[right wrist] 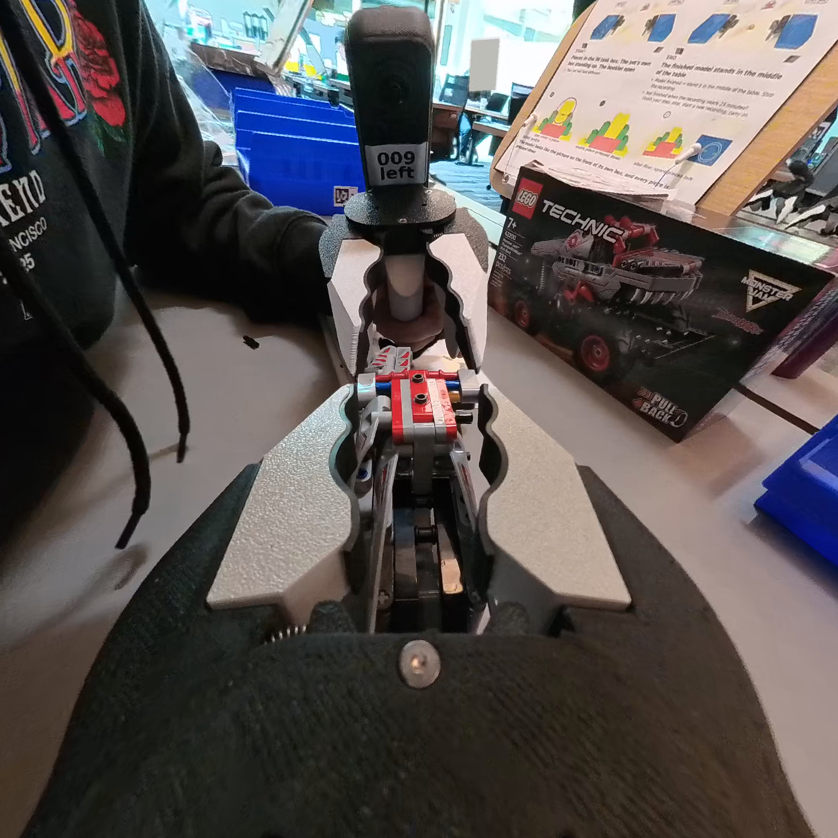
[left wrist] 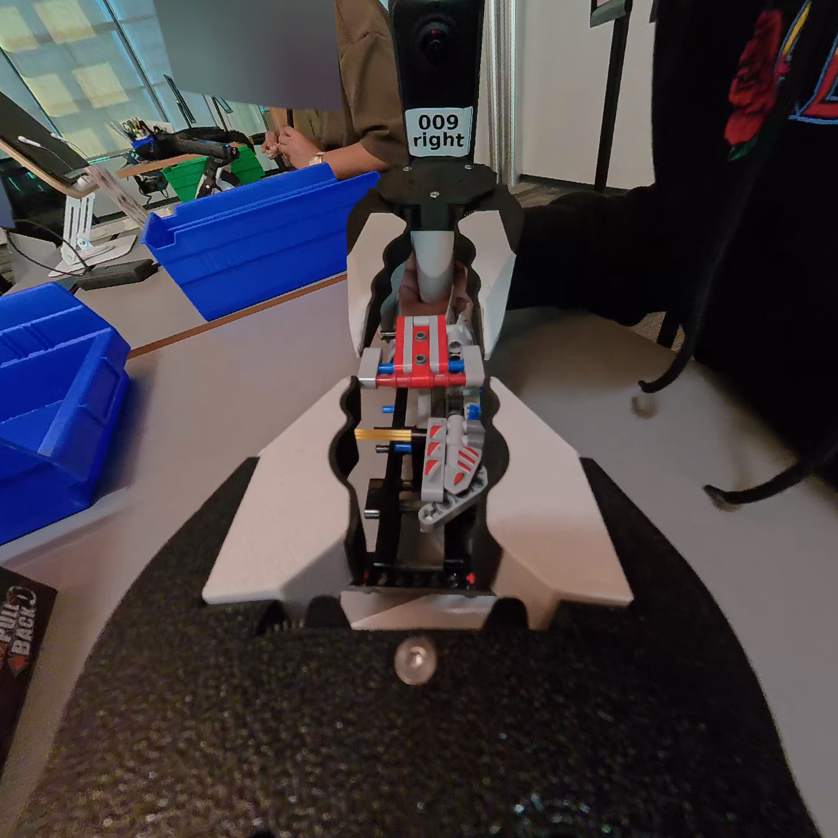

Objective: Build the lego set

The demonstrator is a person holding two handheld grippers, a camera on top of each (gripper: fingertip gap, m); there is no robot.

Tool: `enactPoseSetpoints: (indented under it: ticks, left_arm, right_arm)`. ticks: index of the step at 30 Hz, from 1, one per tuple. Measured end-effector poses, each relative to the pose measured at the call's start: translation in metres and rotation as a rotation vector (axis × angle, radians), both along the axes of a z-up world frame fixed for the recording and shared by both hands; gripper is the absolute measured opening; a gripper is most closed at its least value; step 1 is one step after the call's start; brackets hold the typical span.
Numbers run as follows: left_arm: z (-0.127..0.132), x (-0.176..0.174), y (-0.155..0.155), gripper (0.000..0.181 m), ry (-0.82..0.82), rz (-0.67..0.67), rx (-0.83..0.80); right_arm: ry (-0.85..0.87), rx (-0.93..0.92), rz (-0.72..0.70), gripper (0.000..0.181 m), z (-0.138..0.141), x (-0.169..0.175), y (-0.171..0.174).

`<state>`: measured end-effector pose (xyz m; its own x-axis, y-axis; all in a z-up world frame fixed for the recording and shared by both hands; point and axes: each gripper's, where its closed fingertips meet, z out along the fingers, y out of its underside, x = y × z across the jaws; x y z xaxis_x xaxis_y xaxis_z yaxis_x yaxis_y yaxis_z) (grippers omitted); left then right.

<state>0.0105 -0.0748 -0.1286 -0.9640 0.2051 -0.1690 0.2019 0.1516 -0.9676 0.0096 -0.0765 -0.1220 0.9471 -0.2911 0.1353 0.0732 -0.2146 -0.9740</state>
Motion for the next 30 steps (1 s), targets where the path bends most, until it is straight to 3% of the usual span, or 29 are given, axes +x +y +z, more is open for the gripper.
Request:
enactPoseSetpoints:
  ticks: [30]
  left_arm:
    - [0.0003, 0.0024, 0.0011, 0.051, 0.0, 0.011, 0.006]
  right_arm:
    - [0.04, 0.034, 0.0, 0.053, 0.0006, 0.0032, 0.0012]
